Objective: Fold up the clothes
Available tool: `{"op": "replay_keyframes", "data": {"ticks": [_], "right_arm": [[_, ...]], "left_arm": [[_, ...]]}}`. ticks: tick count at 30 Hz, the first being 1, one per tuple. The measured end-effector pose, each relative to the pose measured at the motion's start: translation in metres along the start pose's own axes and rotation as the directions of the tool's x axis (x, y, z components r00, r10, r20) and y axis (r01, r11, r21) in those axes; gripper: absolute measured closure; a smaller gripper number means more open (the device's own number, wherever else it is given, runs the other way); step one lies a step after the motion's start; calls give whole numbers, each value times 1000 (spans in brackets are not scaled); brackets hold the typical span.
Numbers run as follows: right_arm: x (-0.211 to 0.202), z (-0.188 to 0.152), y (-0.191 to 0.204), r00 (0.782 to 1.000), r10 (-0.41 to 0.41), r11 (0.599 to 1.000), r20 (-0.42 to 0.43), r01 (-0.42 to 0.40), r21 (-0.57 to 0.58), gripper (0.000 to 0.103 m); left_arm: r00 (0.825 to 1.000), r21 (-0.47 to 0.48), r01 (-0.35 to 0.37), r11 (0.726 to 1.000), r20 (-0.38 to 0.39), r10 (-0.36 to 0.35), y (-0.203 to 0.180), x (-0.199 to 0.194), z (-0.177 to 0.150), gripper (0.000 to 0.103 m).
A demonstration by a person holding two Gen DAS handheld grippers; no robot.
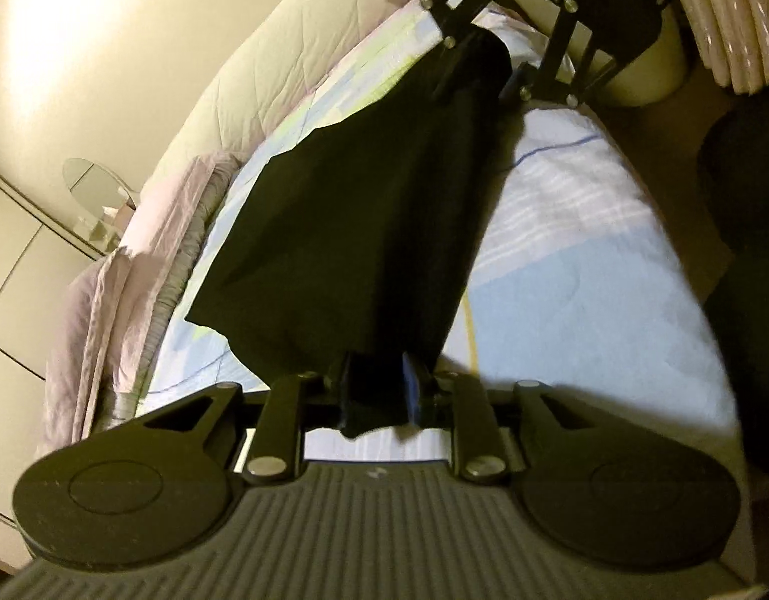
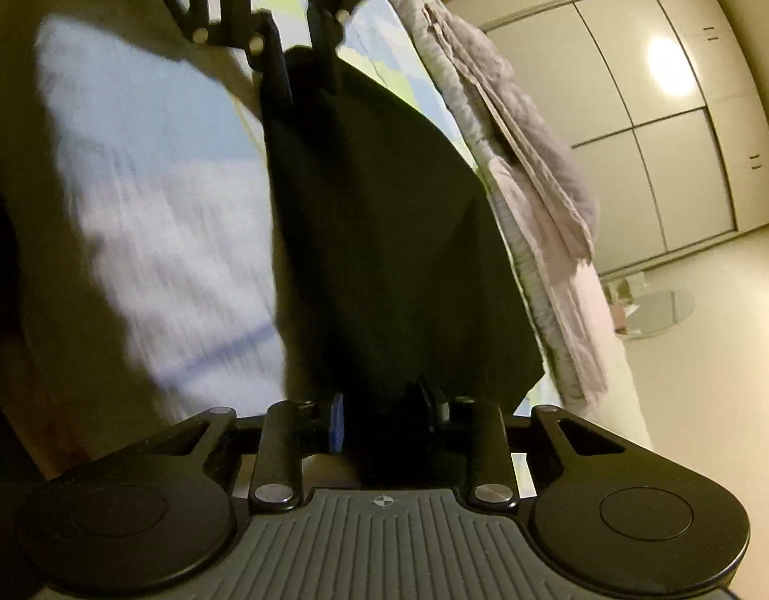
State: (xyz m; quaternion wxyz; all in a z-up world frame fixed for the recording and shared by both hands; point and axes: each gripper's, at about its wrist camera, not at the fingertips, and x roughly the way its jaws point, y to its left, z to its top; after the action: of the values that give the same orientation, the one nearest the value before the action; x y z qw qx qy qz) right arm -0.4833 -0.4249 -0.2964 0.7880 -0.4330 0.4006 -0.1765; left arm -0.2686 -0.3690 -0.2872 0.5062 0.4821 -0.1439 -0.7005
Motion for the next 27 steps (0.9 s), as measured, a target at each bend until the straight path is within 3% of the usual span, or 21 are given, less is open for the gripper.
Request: {"op": "replay_keyframes", "data": {"ticks": [3, 8, 10, 11, 12, 14, 17, 19, 20, 21, 22, 27], "right_arm": [[-4, -15, -4, 1000, -7, 1000, -14, 7, 5, 75], [-7, -43, -22, 990, -12, 986, -142, 36, 165, 75], [-19, -42, -23, 990, -43, 986, -131, 64, 157, 74], [-24, -38, -19, 991, -54, 989, -125, 70, 131, 72], [-29, -34, -14, 991, -66, 992, -114, 78, 104, 68], [-37, -24, -1, 994, -87, 995, -67, 90, 50, 36], [-33, -5, 9, 997, -73, 997, 4, 72, 25, 34], [-21, 5, 9, 997, -73, 997, 26, 72, 27, 35], [-11, 9, 3, 997, -74, 997, 37, 73, 32, 41], [-1, 13, -2, 997, -71, 997, 39, 70, 32, 52], [8, 11, -4, 998, -58, 998, 19, 57, 18, 78], [16, -26, -16, 999, -54, 998, 6, 54, -32, 80]], "left_arm": [[1000, -17, 1, 1000, -1, -1, 0, -3, 0, 85], [1000, -61, -6, 998, 21, 8, 4, -10, 0, 84], [999, -62, -24, 998, 46, 27, 5, -16, 0, 83], [998, -43, -30, 999, 54, 32, 2, -18, 1, 78], [997, -25, -36, 999, 62, 38, -1, -19, 3, 69], [996, 17, -47, 999, 71, 46, -8, -19, 6, 63], [998, 57, -46, 997, 51, 43, -15, -5, 12, 65], [999, 42, -32, 999, 26, 31, -15, 5, 15, 71], [1000, 22, -22, 1000, 15, 22, -13, 9, 17, 76], [1000, 18, -19, 1000, 12, 18, -12, 10, 17, 77], [1000, 14, -15, 1000, 10, 15, -11, 11, 17, 78], [1000, -1, 6, 1000, 21, -6, -12, -2, 16, 84]]}}
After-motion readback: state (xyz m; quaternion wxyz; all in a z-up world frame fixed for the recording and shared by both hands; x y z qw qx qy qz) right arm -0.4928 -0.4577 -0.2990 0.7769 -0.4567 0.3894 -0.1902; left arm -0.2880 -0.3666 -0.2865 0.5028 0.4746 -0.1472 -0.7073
